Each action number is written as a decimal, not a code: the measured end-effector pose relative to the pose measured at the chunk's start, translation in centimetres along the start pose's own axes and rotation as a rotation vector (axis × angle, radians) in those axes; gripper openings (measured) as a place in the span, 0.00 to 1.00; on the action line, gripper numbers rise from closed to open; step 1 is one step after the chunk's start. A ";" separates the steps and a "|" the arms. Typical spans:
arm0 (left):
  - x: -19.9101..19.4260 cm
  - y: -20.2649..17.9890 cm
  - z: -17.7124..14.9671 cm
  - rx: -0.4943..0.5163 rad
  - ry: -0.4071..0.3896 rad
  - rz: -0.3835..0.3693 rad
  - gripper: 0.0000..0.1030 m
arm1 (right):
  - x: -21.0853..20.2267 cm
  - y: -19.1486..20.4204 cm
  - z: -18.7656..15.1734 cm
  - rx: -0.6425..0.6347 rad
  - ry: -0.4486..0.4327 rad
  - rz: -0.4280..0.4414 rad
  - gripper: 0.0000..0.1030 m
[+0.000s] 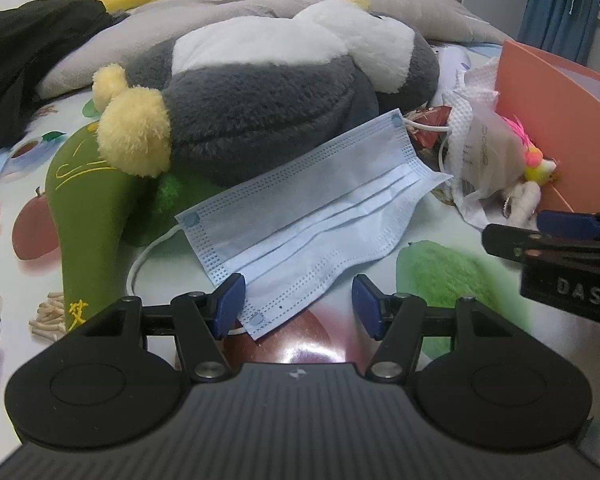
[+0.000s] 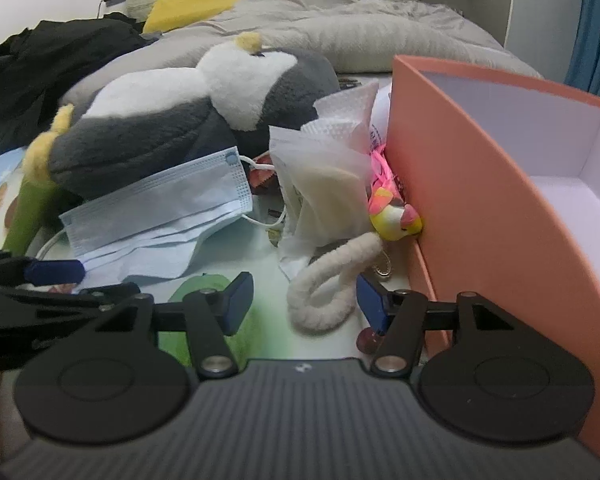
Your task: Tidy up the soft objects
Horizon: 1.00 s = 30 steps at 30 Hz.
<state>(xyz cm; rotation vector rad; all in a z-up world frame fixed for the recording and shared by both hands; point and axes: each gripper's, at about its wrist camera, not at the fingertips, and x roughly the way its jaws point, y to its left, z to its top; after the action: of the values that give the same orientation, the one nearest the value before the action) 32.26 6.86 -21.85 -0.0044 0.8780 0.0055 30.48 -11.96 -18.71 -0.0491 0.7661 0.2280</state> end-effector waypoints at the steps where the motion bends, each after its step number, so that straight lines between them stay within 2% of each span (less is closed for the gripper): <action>1: 0.0 0.0 0.0 -0.002 -0.003 0.001 0.62 | 0.3 -0.1 0.0 0.008 0.002 0.000 0.55; 5: 0.1 0.3 0.1 -0.022 -0.007 0.010 0.48 | 1.2 -0.6 0.1 0.028 0.013 0.008 0.44; 6: 0.0 0.5 0.1 -0.027 -0.007 0.010 0.46 | 1.4 -0.7 0.1 0.032 0.018 0.012 0.38; 9: 0.0 0.6 0.2 -0.035 -0.006 0.025 0.32 | 1.8 -0.8 0.0 0.029 0.026 0.022 0.20; 10: 0.0 0.7 0.2 -0.040 -0.004 0.033 0.23 | 1.8 -0.8 0.0 0.027 0.029 0.030 0.16; 11: -0.1 0.7 0.3 -0.048 0.002 0.036 0.15 | 1.8 -0.8 0.1 0.032 0.034 0.042 0.14; 13: -0.4 0.9 0.4 -0.074 0.014 0.025 0.11 | 1.5 -0.8 0.2 0.028 0.037 0.057 0.13; 23: -4.8 0.1 -2.5 -0.171 0.024 0.005 0.07 | -3.4 -0.3 -0.9 -0.016 0.006 0.120 0.12; 30: -8.3 -0.5 -5.4 -0.247 0.027 -0.019 0.06 | -7.4 -0.4 -3.3 -0.046 0.005 0.152 0.12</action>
<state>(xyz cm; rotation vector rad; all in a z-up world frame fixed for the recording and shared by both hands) 22.80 6.34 -18.91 -0.2440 0.9000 0.0964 23.11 -14.15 -15.97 -0.0348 0.7707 0.3905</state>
